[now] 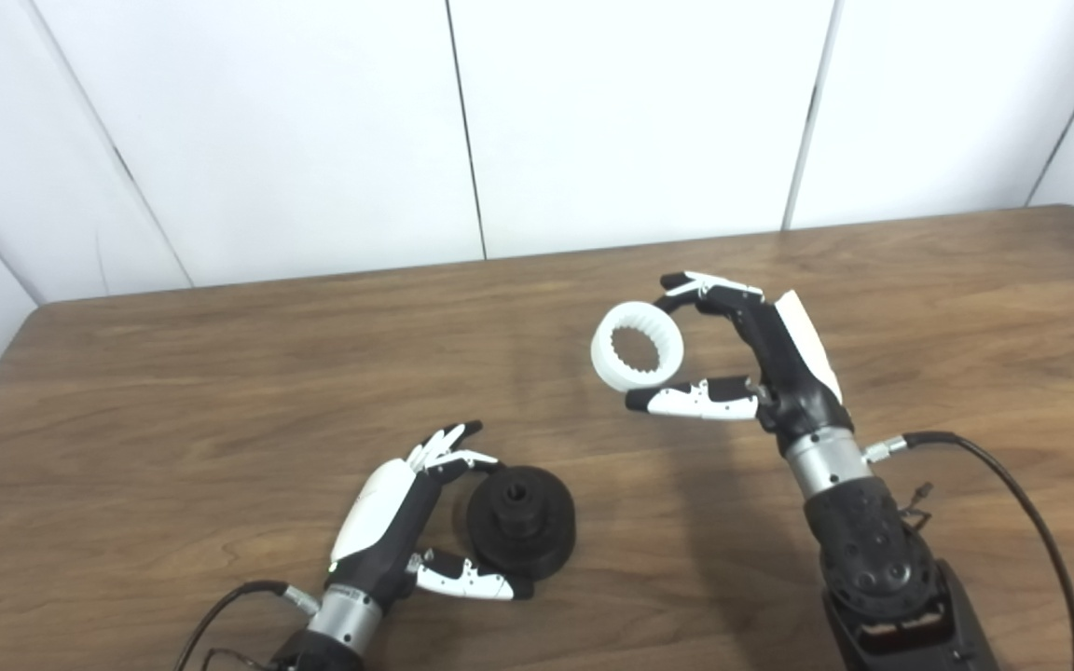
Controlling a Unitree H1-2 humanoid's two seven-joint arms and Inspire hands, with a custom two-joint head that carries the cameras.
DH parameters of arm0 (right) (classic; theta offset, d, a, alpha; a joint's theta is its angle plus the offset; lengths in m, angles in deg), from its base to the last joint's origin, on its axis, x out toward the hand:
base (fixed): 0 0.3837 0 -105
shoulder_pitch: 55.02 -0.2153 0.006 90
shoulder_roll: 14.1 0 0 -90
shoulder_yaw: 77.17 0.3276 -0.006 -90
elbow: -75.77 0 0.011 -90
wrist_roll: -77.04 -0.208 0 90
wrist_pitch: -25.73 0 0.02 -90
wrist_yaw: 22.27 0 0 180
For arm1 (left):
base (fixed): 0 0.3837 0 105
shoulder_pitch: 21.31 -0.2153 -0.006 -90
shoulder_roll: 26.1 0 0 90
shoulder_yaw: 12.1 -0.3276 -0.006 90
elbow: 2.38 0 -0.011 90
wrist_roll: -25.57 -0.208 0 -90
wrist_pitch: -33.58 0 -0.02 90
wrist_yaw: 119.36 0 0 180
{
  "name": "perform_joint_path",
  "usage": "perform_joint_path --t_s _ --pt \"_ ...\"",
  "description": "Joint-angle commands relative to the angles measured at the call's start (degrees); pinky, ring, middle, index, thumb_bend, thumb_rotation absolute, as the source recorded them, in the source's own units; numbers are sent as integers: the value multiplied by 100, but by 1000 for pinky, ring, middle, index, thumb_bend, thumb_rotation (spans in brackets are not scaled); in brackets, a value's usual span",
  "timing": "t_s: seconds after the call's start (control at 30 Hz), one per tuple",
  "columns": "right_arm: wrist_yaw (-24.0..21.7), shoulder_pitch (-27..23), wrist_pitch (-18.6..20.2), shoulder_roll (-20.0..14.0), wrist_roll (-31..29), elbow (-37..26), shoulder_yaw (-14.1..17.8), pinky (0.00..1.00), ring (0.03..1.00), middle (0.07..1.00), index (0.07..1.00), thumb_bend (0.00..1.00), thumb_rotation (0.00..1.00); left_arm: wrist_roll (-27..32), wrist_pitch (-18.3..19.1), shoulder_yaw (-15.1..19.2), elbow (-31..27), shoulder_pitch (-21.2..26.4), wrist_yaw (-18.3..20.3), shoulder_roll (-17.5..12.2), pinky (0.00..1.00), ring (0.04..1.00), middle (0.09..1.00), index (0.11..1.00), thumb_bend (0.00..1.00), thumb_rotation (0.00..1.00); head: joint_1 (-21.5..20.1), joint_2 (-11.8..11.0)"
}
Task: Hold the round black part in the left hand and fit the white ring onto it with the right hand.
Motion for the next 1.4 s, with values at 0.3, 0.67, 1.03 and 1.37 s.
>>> perform_joint_path --t_s 0.3,0.67,1.03,1.37 --pt "-507 149 -16 10 -198 -652 -187 825 834 781 481 523 136 -307 152 -106 139 119 70 65 948 977 959 609 902 205 256 48" --pt "-803 459 -135 4 -284 -790 -444 779 826 782 482 523 141 -356 140 -152 218 164 59 172 950 978 959 608 902 234 588 95" --pt "-850 572 -196 50 -244 -628 -683 789 834 785 481 523 143 -400 197 -186 226 168 54 259 961 981 958 610 910 237 766 119" --pt "-808 531 -252 132 -82 -341 -849 774 831 786 481 523 143 -386 185 -188 195 143 70 240 973 986 960 610 899 238 750 126"
